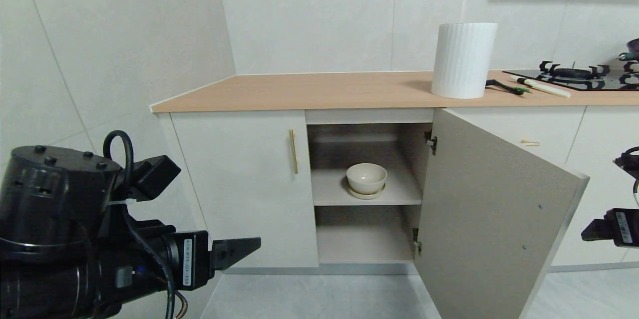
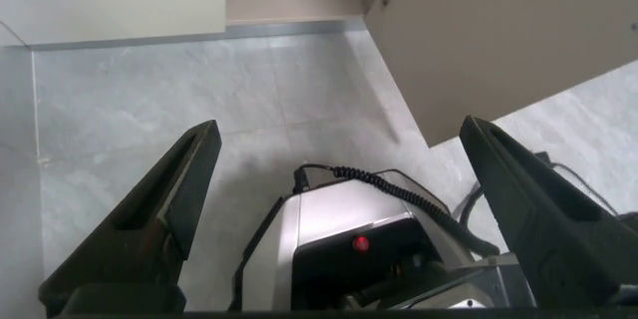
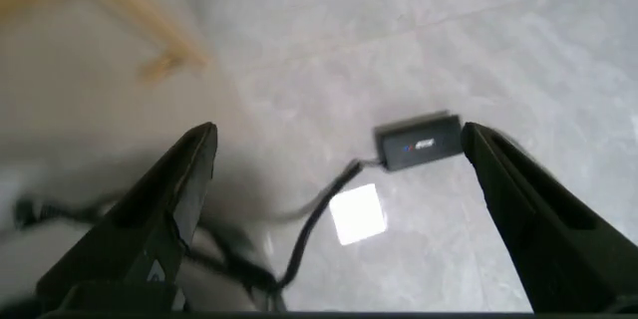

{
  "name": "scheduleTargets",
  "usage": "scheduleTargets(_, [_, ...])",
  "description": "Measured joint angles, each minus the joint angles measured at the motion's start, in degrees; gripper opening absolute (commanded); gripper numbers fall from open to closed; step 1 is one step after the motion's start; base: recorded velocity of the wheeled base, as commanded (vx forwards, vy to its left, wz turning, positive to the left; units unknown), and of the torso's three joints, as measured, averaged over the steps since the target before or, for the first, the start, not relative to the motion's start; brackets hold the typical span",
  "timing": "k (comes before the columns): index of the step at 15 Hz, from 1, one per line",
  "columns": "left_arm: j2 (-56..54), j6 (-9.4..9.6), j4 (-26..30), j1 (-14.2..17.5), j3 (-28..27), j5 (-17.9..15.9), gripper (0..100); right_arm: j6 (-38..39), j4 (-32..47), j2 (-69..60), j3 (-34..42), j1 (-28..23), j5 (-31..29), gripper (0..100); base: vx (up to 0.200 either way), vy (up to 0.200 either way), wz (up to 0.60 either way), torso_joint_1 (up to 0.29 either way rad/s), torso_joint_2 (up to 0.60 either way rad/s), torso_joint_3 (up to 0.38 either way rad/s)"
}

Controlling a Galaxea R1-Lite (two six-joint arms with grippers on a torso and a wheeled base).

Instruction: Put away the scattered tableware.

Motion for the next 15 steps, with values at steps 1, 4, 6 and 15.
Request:
scheduleTargets(1, [0.00, -0.02, -0.02, 0.02, -0.05, 0.02, 100, 0.38, -2.41, 1.32, 0.00, -0.57, -0.24, 100, 0.000, 0.000, 0.00, 0.000, 0.00, 0.000])
scheduleTargets(4, [-0.02, -0.02, -0.05, -0.02, -0.11, 0.02, 100, 3.33, -7.56, 6.10, 0.27, -1.07, -0.11, 100, 0.000, 0.000, 0.00, 0.000, 0.00, 0.000])
scheduleTargets(6, [-0.02, -0.02, -0.02, 0.00, -0.11, 0.02, 100, 5.90, -13.06, 10.93, 0.46, -1.10, 0.04, 100, 0.000, 0.000, 0.00, 0.000, 0.00, 0.000])
scheduleTargets(15, [-0.02, 0.00, -1.78, 0.00, -0.33, 0.18, 100, 10.53, -15.35, 16.46, 0.21, 8.64, 7.09, 100, 0.000, 0.000, 0.00, 0.000, 0.00, 0.000])
